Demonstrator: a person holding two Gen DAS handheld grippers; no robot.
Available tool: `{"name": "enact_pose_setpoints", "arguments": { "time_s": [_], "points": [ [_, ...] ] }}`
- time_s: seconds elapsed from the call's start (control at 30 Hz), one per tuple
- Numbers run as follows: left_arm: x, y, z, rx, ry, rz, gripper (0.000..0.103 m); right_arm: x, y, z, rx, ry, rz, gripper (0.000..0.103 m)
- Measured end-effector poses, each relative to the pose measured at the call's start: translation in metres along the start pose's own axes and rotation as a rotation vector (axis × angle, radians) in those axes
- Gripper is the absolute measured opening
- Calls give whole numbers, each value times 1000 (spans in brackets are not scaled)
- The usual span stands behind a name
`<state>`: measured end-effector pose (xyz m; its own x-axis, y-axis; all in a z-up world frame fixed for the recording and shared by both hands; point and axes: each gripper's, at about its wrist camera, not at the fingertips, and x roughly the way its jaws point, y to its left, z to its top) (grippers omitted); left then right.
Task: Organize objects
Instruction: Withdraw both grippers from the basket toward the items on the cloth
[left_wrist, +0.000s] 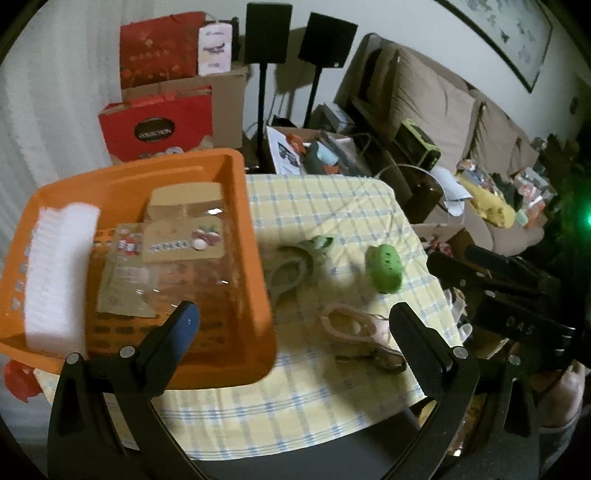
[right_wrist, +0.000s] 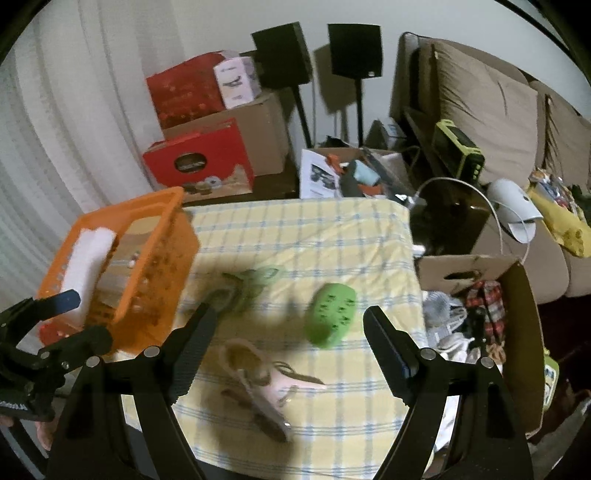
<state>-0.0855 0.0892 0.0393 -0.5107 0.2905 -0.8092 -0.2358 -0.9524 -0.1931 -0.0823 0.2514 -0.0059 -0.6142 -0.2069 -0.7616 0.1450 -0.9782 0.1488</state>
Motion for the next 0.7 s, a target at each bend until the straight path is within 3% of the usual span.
{"name": "enact_pose_setpoints", "arguments": {
  "time_s": [0.3,0.7],
  "points": [
    [5,-16,-20,-6,-1,-82,103,9,-24,-18,19,24,-35,83],
    [-2,-52,-53,63,-51,-88,101,11,-48,-49,68,41,-52,83]
  ]
}}
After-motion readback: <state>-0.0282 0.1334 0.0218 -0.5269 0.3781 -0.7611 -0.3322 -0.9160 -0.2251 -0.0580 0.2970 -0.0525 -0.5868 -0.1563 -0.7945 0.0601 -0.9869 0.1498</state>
